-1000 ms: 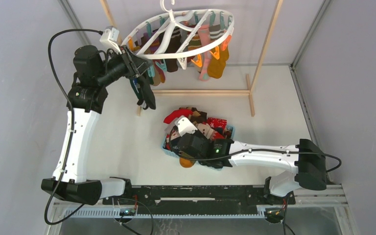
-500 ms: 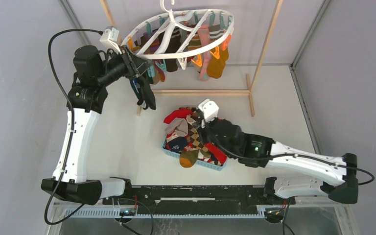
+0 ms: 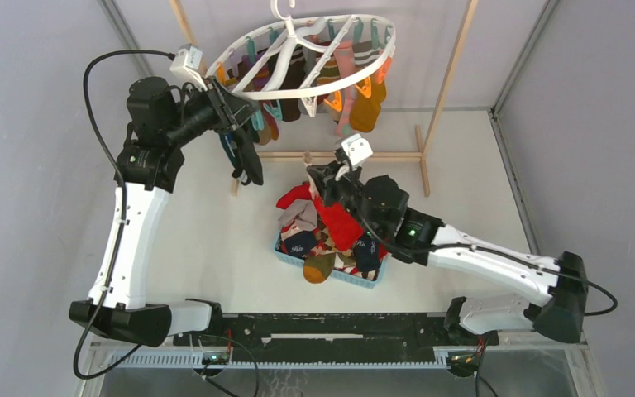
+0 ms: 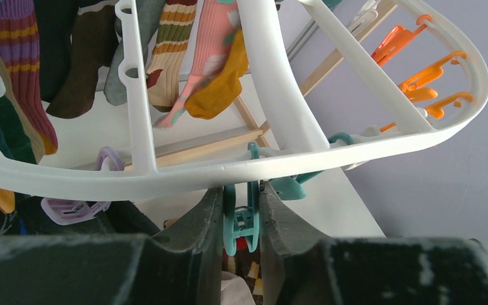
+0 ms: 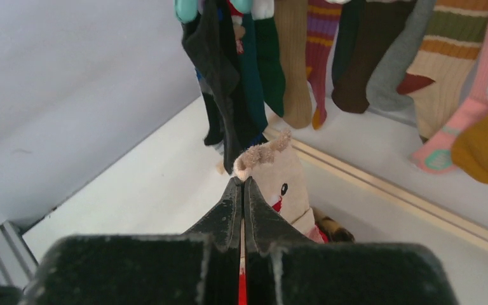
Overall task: Clip the socks to the hanger
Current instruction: Pick up the sock from the bin, then clamp the sock onto the hanger.
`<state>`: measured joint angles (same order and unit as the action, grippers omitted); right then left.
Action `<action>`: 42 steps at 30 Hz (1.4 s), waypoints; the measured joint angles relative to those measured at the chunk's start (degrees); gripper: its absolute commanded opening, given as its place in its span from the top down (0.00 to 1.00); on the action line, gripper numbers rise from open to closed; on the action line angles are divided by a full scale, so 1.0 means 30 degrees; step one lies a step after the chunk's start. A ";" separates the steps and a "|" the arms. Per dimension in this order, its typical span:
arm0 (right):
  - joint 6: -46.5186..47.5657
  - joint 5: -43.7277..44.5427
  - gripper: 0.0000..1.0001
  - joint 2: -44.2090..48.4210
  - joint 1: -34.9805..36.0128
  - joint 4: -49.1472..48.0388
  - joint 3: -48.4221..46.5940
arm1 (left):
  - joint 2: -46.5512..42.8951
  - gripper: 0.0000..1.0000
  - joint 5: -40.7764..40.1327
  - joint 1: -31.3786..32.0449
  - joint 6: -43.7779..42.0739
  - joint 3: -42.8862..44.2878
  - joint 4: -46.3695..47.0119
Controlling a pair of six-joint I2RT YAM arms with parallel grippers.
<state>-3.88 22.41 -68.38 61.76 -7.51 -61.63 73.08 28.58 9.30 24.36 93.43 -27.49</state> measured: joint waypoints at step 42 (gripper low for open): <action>0.1690 -0.1202 1.00 -0.7162 -0.0561 -0.4014 -0.5894 | 0.0372 1.00 -0.0976 0.0612 0.0423 0.0000 0.0095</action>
<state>1.19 18.81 -89.86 60.07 -19.55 -79.31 74.19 25.65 11.14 25.63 93.43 -27.20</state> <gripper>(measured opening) 0.007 0.260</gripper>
